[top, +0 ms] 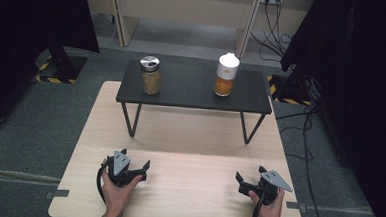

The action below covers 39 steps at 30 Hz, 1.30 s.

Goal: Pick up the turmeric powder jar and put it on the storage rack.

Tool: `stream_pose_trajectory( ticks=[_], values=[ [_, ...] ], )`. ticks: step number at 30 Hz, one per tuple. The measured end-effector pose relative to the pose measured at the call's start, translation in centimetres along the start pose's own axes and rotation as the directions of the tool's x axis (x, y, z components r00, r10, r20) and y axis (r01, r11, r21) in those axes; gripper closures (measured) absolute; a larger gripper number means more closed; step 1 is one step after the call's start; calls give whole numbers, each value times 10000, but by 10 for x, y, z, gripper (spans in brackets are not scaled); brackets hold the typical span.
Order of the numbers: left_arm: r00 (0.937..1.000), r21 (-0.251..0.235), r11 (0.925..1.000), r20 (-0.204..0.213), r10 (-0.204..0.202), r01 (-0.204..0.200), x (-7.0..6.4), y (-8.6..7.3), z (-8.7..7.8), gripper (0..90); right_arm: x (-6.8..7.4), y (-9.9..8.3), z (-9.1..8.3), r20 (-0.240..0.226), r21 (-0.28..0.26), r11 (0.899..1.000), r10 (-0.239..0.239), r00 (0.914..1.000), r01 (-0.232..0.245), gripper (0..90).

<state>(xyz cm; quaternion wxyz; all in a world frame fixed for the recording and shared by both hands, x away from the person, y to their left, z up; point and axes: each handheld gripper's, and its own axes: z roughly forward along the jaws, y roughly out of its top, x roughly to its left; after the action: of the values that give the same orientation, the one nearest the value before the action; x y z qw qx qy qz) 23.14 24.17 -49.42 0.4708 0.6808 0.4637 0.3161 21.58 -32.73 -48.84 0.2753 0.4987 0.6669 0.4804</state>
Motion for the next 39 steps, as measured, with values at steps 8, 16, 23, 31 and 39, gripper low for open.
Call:
stream_pose_trajectory(
  ticks=[8, 16, 23, 31, 39],
  values=[
    [10000, -17, 10000, 8, -43, 43, 0, 0, 0, 23, 0, 0, 0, -10, -3, 10000, 4, 10000, -4, 15],
    [10000, -40, 10000, 18, -50, 50, 1, -1, 0, 23, 0, 0, 0, -5, -15, 10000, -26, 10000, 26, 15],
    [10000, -34, 9999, 30, -94, 94, 1, -1, 0, 23, 0, 0, 0, -16, -25, 10000, -31, 10000, 31, 14],
    [9999, -32, 9999, 42, -124, 124, 2, -1, 0, 23, 1, 0, 0, -5, -25, 10000, -85, 10000, 85, 15],
    [10000, -44, 9999, 23, -93, 93, 1, -1, 0, 23, 0, -1, 0, -22, -29, 10000, -82, 10000, 82, 14]
  ],
)
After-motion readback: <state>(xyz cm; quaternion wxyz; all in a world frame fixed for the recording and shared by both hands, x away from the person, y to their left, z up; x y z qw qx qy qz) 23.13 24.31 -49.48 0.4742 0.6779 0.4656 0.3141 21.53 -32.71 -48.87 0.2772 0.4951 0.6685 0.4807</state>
